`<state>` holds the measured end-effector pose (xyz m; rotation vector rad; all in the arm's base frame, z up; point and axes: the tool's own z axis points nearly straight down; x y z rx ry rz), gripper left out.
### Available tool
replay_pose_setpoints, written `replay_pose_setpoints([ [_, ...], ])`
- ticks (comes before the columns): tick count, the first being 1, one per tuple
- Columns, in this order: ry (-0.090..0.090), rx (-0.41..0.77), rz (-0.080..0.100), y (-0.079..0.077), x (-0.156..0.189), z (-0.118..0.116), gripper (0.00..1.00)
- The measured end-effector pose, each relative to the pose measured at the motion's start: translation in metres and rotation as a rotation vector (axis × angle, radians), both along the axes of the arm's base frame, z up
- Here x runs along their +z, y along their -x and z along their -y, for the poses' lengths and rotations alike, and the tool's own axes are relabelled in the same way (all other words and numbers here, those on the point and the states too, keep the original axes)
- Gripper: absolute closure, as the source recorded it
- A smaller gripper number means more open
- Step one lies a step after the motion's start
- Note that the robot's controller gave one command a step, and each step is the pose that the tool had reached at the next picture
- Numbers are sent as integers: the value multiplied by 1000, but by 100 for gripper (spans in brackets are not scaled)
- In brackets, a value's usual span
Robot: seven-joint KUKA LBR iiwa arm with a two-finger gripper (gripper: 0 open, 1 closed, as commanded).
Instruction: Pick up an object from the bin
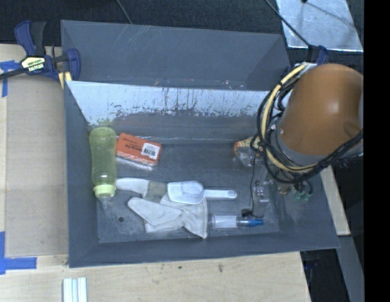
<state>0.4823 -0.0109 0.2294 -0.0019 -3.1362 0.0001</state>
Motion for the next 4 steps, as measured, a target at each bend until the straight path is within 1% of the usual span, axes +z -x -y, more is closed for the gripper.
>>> replay_pose_setpoints([
  [1, 0, 0, 8, -1, 4, 0, 0],
  [2, -1, -20, 14, -37, -74, 1, 0],
  [3, 0, -100, 3, -73, -75, 2, 0],
  [4, 0, -191, 11, -73, -107, 3, 0],
])
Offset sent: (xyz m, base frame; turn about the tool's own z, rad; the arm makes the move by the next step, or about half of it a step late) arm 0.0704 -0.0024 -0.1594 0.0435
